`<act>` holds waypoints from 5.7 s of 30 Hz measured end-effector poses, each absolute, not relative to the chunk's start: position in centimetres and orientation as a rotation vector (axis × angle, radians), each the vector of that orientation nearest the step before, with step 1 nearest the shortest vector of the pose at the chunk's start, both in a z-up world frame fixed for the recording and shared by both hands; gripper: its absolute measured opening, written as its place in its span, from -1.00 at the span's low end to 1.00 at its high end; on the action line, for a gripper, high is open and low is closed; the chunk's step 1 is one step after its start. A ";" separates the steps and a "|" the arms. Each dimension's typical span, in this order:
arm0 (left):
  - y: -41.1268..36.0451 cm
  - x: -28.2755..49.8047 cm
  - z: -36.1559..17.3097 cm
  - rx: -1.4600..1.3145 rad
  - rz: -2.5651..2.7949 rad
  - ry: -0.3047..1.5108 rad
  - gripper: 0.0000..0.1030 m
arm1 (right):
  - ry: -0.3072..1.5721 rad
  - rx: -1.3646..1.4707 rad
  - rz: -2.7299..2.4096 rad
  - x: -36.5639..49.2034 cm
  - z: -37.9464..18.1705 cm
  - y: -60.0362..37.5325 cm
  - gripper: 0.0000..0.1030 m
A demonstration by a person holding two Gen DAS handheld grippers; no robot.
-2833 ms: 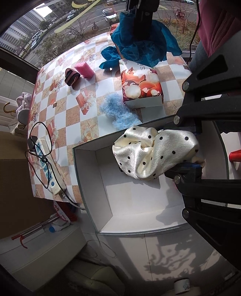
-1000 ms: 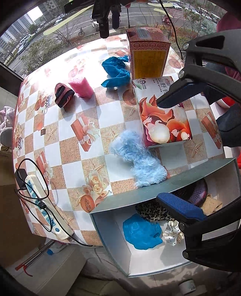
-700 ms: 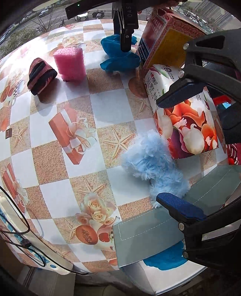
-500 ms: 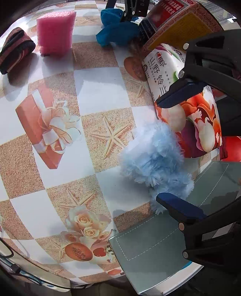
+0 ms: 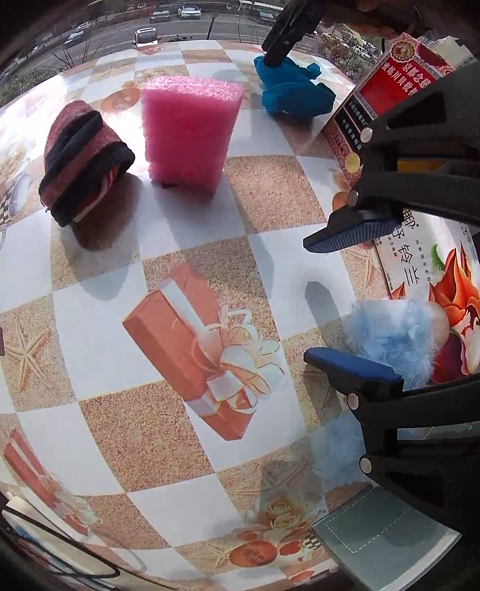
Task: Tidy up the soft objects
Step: 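Grasp the fluffy light-blue item with the left tool while the right grasps a blue glove, then lift the fluffy item and blue glove and carry both toward the box, then lower the fluffy item and blue glove into the white box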
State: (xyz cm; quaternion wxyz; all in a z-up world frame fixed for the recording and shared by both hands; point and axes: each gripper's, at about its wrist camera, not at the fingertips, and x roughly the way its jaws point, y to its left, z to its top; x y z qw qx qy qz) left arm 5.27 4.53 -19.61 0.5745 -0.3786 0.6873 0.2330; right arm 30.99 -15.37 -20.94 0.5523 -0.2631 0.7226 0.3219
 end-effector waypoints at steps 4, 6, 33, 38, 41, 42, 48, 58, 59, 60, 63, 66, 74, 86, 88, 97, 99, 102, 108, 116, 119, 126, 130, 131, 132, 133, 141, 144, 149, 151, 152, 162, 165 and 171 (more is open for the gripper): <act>4.5 6.2 -15.7 -0.719 0.561 1.555 0.65 | 1.736 -0.570 0.816 29.5 -19.5 -16.4 0.98; 3.6 5.0 -15.0 -0.644 0.554 1.593 0.65 | 1.737 -0.621 0.837 27.7 -20.1 -16.6 0.98; 0.5 1.0 -13.8 -0.596 0.697 1.519 -0.63 | 1.658 -0.551 0.855 27.1 -17.2 -17.8 -0.52; -1.1 1.1 -8.4 -0.559 0.695 1.386 -0.63 | 1.619 -0.432 0.872 28.6 -12.3 -19.2 -0.52; -2.0 0.0 -5.9 -0.537 0.670 1.352 -0.63 | 1.585 -0.379 0.897 27.9 -9.3 -19.8 -0.52; -2.9 0.3 -5.7 -0.528 0.659 1.346 -0.63 | 1.574 -0.363 0.905 27.8 -8.3 -20.0 -0.52; -7.0 -0.4 -3.9 -0.438 0.615 1.342 -0.63 | 1.535 -0.319 0.991 22.9 -4.4 -19.1 -0.52; -6.9 -5.5 -1.4 -0.515 0.719 1.245 -0.63 | 1.465 -0.451 1.223 12.9 -1.0 -15.1 -0.52; -6.7 -6.3 -1.1 -0.527 0.738 1.232 -0.63 | 1.461 -0.477 1.244 11.9 -1.0 -14.7 -0.52; -6.6 -7.0 -1.0 -0.541 0.754 1.222 -0.63 | 1.457 -0.500 1.262 11.1 -1.0 -14.3 -0.52; -6.2 -9.1 -0.8 -0.585 0.799 1.199 -0.63 | 1.439 -0.557 1.308 9.1 -0.8 -13.4 -0.52; -6.1 -10.8 -0.7 -0.620 0.834 1.181 -0.63 | 1.424 -0.593 1.342 7.7 -0.5 -12.7 -0.52; -6.0 -14.1 -0.5 -0.680 0.895 1.138 -0.63 | 1.426 -0.670 1.385 5.0 -0.8 -11.5 -0.52; -5.9 -15.8 -0.5 -0.727 0.918 1.108 -0.63 | 1.410 -0.731 1.407 3.3 -0.8 -10.9 -0.52; -5.9 -15.7 -0.5 -0.723 0.916 1.108 -0.63 | 1.409 -0.730 1.407 3.3 -0.8 -10.9 -0.52; -6.1 -15.5 -0.3 -0.708 0.911 1.114 -0.63 | 1.411 -0.730 1.410 3.3 -0.8 -11.0 -0.52; -6.1 -15.6 -0.3 -0.709 0.912 1.114 -0.63 | 1.413 -0.729 1.411 3.3 -0.9 -11.0 -0.52; -6.1 -15.8 -0.4 -0.712 0.917 1.112 -0.63 | 1.416 -0.731 1.412 3.2 -1.0 -11.0 -0.52; -6.1 -16.2 -0.4 -0.720 0.927 1.109 -0.63 | 1.417 -0.733 1.416 2.9 -1.0 -11.0 -0.52; -6.1 -16.5 -0.4 -0.722 0.929 1.107 -0.63 | 1.415 -0.734 1.417 2.7 -1.0 -10.9 -0.52; -6.1 -16.5 -0.4 -0.723 0.929 1.107 -0.63 | 1.415 -0.735 1.417 2.7 -1.1 -10.9 -0.52; -5.9 -17.2 -0.4 -0.735 0.940 1.101 -0.63 | 1.414 -0.736 1.419 2.3 -1.1 -10.9 -0.52; -5.9 -17.5 -0.3 -0.738 0.945 1.099 -0.63 | 1.413 -0.742 1.422 1.8 -1.1 -10.7 -0.52; -5.9 -17.6 -0.3 -0.740 0.948 1.098 -0.63 | 1.411 -0.744 1.424 1.7 -1.1 -10.7 -0.52; -5.9 -17.7 -0.3 -0.743 0.951 1.097 -0.63 | 1.410 -0.747 1.426 1.5 -1.1 -10.6 -0.52; -5.9 -17.8 -0.4 -0.746 0.955 1.096 -0.63 | 1.403 -0.753 1.430 1.4 -1.1 -10.6 -0.52; -5.1 -20.4 -0.4 -0.781 1.031 1.071 -0.63 | 1.267 -0.864 1.490 -1.2 0.1 -9.4 -0.52; -4.8 -22.0 -0.6 -0.797 1.072 1.069 -0.63 | 1.170 -0.920 1.525 -2.9 1.0 -8.8 -0.52; -4.7 -24.6 -1.4 -0.837 1.131 1.067 -0.63 | 1.025 -1.010 1.585 -6.0 2.1 -7.8 -0.51; -4.8 -25.6 -1.8 -0.857 1.145 1.066 -0.63 | 0.986 -1.038 1.609 -7.3 2.4 -7.5 -0.51; -4.8 -26.0 -2.0 -0.866 1.153 1.066 -0.63 | 0.968 -1.052 1.621 -7.9 2.5 -7.4 -0.51; -5.4 -29.0 -3.4 -0.952 1.209 1.039 -0.63 | 0.856 -1.177 1.708 -12.3 2.5 -6.6 -0.51; -5.4 -29.3 -3.6 -0.963 1.211 1.035 -0.63 | 0.842 -1.202 1.718 -12.9 2.3 -6.4 -0.51; -5.3 -29.6 -3.8 -0.971 1.209 1.030 -0.63 | 0.830 -1.228 1.726 -13.5 2.0 -6.1 -0.51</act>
